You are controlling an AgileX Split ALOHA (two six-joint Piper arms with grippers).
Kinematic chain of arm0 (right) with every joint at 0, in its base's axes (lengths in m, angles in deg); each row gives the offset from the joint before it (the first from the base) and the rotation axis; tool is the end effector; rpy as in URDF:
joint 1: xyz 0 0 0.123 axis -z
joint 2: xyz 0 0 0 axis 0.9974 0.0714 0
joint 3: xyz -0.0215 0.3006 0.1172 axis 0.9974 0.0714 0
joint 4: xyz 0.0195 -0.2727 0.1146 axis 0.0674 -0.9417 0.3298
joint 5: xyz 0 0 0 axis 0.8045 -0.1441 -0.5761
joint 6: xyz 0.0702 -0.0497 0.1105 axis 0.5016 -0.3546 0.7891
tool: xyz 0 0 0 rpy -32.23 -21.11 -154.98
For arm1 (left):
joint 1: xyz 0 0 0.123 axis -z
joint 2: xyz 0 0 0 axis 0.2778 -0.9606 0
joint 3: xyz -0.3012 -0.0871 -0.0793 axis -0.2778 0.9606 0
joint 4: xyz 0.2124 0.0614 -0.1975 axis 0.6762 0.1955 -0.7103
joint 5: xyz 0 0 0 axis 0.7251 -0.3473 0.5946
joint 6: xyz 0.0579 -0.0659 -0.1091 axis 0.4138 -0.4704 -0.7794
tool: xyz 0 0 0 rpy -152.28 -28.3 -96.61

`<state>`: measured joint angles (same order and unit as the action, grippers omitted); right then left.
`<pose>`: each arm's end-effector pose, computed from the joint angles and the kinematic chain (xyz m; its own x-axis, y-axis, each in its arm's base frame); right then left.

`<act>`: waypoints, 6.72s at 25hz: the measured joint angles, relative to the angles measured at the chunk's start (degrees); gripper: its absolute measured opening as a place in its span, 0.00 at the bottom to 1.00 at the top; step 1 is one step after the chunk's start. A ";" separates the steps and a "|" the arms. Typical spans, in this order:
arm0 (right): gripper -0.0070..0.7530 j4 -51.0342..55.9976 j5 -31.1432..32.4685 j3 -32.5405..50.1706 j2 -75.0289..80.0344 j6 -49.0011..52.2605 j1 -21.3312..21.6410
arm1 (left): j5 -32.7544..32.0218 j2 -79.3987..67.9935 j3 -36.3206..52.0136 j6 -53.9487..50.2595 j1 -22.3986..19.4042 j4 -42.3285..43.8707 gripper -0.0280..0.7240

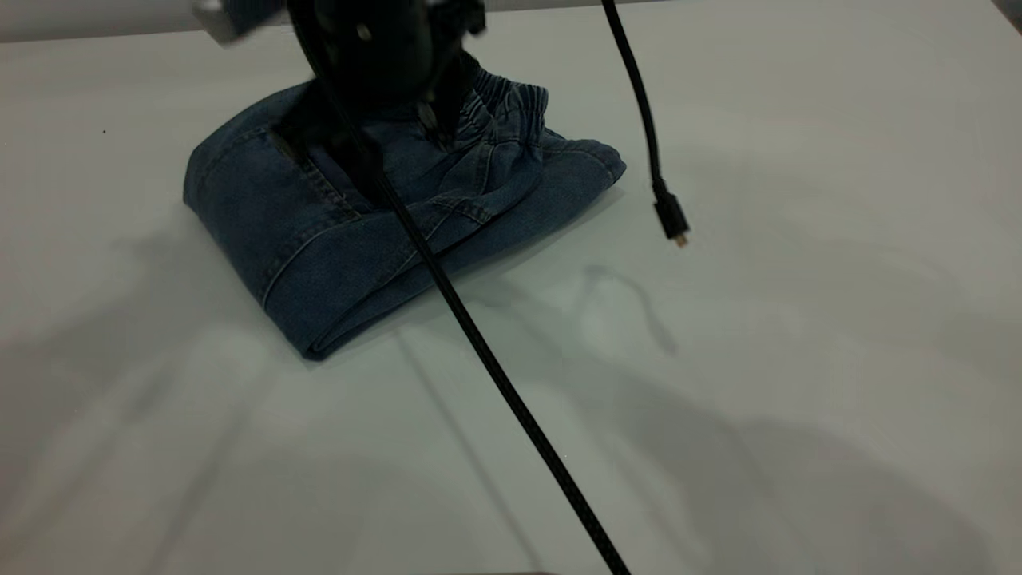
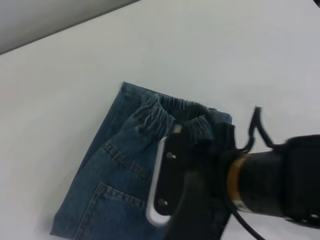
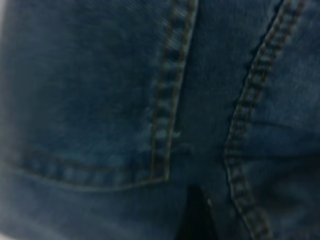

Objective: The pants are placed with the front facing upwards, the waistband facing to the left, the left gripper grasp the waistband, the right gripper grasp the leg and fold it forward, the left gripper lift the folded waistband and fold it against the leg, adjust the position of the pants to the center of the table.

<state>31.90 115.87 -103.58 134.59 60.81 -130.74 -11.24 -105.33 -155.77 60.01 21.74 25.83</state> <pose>0.4494 0.4290 0.0771 -0.7150 -0.6573 -0.2382 -0.6604 0.7468 -0.0785 0.3836 -0.0972 0.4034 -0.6179 0.2014 -0.7600 0.4947 0.8509 -0.1767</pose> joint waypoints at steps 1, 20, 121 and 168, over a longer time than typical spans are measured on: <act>0.63 0.50 -0.45 0.00 0.45 0.08 0.21 | -0.10 0.00 0.00 0.06 0.00 -0.27 0.79; 0.63 2.77 4.51 -0.17 4.34 32.55 4.95 | -1.29 0.00 0.00 0.18 0.00 -0.98 0.79; 0.63 0.16 7.53 -34.29 -0.70 17.19 4.29 | -3.56 0.00 0.00 1.46 0.00 -0.92 0.79; 0.63 3.38 8.33 41.16 -74.82 -2.33 4.22 | -13.80 38.03 11.08 -6.36 0.00 11.86 0.79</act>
<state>35.28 124.20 -62.42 59.77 58.48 -126.52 -25.03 -67.30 -144.68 53.65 21.74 37.70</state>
